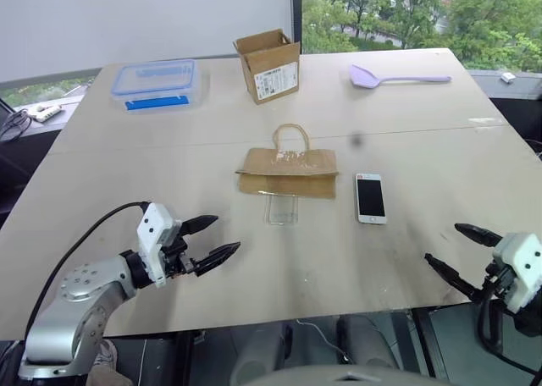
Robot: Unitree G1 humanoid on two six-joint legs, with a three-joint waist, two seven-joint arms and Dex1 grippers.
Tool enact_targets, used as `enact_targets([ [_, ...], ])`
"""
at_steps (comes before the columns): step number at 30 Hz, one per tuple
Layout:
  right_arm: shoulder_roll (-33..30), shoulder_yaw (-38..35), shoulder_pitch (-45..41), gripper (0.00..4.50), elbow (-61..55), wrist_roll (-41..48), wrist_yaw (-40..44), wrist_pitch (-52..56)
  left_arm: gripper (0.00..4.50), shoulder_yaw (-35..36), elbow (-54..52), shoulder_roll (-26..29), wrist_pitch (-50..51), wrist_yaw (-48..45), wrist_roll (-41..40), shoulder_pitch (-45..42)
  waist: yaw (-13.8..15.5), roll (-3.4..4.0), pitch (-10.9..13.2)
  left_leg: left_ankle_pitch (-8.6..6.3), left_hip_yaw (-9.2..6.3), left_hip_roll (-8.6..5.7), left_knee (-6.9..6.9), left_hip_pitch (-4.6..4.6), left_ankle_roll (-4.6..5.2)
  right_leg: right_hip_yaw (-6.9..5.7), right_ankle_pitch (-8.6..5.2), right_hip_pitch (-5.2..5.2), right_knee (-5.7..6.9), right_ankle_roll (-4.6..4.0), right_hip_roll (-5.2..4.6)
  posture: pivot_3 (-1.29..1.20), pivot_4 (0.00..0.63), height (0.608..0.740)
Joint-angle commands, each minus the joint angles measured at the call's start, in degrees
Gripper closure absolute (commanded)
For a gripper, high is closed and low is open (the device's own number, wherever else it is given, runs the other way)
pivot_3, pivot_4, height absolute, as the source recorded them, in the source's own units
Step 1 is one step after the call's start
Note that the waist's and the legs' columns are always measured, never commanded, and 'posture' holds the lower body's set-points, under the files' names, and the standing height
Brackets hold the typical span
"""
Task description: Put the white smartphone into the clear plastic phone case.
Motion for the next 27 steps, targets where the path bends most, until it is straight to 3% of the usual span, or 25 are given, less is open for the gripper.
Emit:
enact_targets([
  [1, 1.23, -0.8, -0.81, 0.06, -1.16, 0.34, -0.25, -3.51, 0.13, -0.45, 1.84, 0.01, -3.8, 1.59, 3.1, -6.37, 0.08, 0.02, 0.03, 0.0, 0.0, 0.0, 0.0, 0.0, 0.0, 0.0, 0.0, 0.0, 0.0, 0.0, 0.0, 0.0, 0.15, 0.74],
  [4, 2.14, 1.85, -2.94, 0.06, -5.96, 0.96, -1.11, -4.5, 0.13, -5.69, 7.64, 0.13, -6.29, 6.92, 11.64, -19.59, 1.5, 0.02, 0.16, 0.02, -0.19, -0.02, 0.11, 0.01, -0.03, -0.26, -0.01, 0.08, 0.02, 0.02, 0.06, 0.0, 0.15, 0.74],
  [11, 0.07, 5.34, -3.67, 0.06, -12.79, 2.58, -1.27, 0.08, 0.13, -16.49, 19.69, 1.39, -18.37, 0.8, 22.84, -33.59, 0.76, 0.04, 0.15, 0.07, -0.07, -0.07, -0.09, 0.09, -0.15, -0.12, 0.01, 0.13, -0.2, 0.04, 0.05, 0.0, 0.15, 0.74],
  [17, -1.04, 7.12, -5.49, 0.06, -17.54, 4.54, -3.34, 4.62, 0.13, -28.39, 41.99, -1.86, -35.28, -2.21, 35.8, -49.11, 1.23, 0.03, 0.14, 0.08, -0.19, -0.12, -0.03, -0.59, -0.16, -0.27, 0.04, -0.4, -0.32, 0.05, 0.02, 0.0, 0.15, 0.74],
  [23, -1.65, 8.2, -6.62, 0.0, -19.74, 4.94, -4.69, 6.88, 2.7, -31.0, 57.15, -5.47, -44.7, -4.82, 38.24, -55.85, 0.72, -0.02, 0.17, 0.03, -0.22, -0.15, 0.03, -0.74, -0.07, -0.32, 0.05, -0.43, -0.47, 0.07, 0.03, 0.0, 0.15, 0.74],
  [25, -1.68, 8.45, -6.82, 0.0, -20.16, 4.85, -4.84, 7.07, 3.74, -29.23, 58.56, -5.67, -43.55, -4.54, 36.72, -56.42, 0.69, -0.02, 0.17, 0.03, -0.24, -0.15, 0.03, -0.74, -0.07, -0.34, 0.05, -0.43, -0.47, 0.07, 0.03, 0.0, 0.15, 0.74],
  [26, -1.63, 8.53, -6.74, 0.0, -20.41, 4.84, -4.9, 7.1, 3.9, -27.74, 58.28, -5.22, -42.04, -4.22, 35.47, -56.23, 0.65, -0.02, 0.17, 0.03, -0.26, -0.15, 0.03, -0.74, -0.07, -0.35, 0.05, -0.43, -0.46, 0.07, 0.03, 0.0, 0.15, 0.74],
  [27, -1.64, 8.63, -6.7, 0.0, -20.57, 4.77, -4.87, 7.04, 4.42, -26.05, 57.67, -4.47, -40.3, -3.84, 34.25, -55.76, 0.55, -0.02, 0.18, 0.03, -0.26, -0.15, 0.05, -0.74, -0.07, -0.35, 0.05, -0.43, -0.45, 0.07, 0.03, 0.0, 0.15, 0.74],
])
